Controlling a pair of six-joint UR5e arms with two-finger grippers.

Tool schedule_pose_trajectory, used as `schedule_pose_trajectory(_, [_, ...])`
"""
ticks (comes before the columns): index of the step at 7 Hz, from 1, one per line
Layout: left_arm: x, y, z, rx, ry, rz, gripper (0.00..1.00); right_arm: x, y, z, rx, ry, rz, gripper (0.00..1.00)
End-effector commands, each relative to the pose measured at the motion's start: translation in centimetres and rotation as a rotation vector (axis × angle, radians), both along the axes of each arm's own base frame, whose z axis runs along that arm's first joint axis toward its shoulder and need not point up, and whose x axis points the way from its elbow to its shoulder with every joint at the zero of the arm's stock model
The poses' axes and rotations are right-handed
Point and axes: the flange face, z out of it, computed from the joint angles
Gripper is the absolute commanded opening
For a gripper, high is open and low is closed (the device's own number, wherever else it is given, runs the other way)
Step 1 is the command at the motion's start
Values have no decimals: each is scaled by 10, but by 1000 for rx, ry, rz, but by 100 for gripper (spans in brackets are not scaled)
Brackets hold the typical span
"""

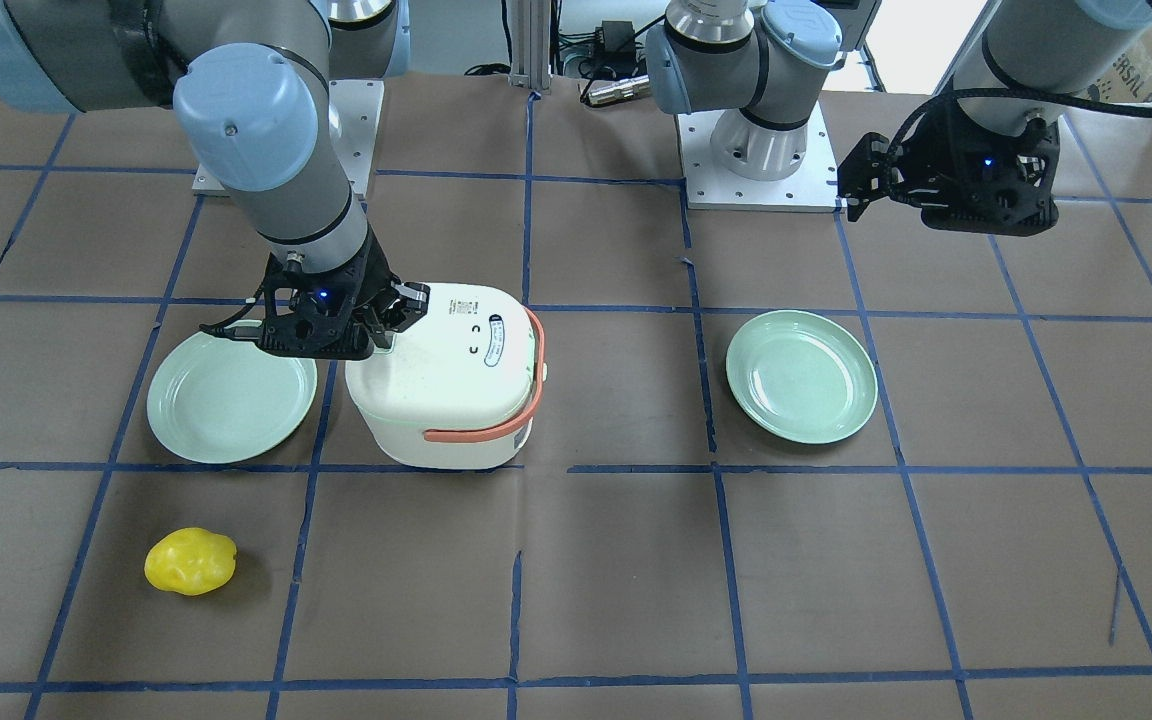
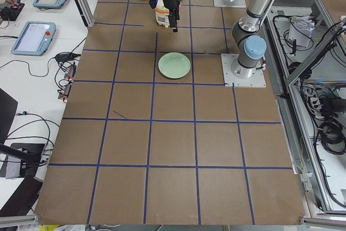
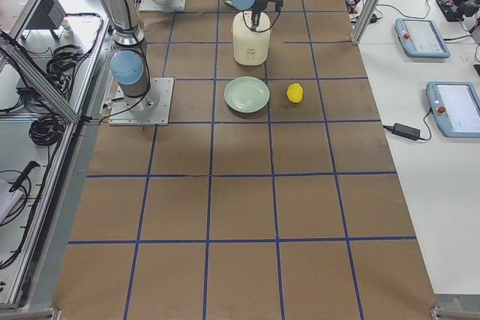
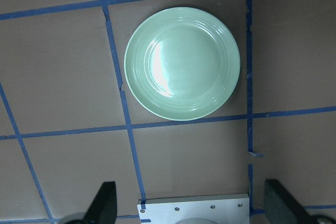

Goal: Press rice cooker button
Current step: 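Lower the right gripper and press down on the green lid button, then lift the right gripper away as the rice cooker lid pops open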

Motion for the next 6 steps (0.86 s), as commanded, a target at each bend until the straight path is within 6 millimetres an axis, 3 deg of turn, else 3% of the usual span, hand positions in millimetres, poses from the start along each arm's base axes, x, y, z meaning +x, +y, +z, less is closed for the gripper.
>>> schedule_pose_trajectory(1, [0, 0, 0, 0, 0, 0, 100, -5, -1, -6, 5, -1, 0, 12])
schedule_pose_trajectory(3, [0, 0, 0, 0, 0, 0, 100, -4, -2, -4, -1, -2, -3, 12])
schedule_pose_trajectory(4, [0, 0, 0, 0, 0, 0, 100, -3, -1, 9, -19, 2, -7, 13])
schedule_pose_trajectory(5, [0, 0, 0, 0, 0, 0, 100, 2, -2, 27, -20, 4, -53, 19])
schedule_pose_trajectory(6, [0, 0, 0, 0, 0, 0, 100, 4, -4, 64, -11, 8, -92, 31])
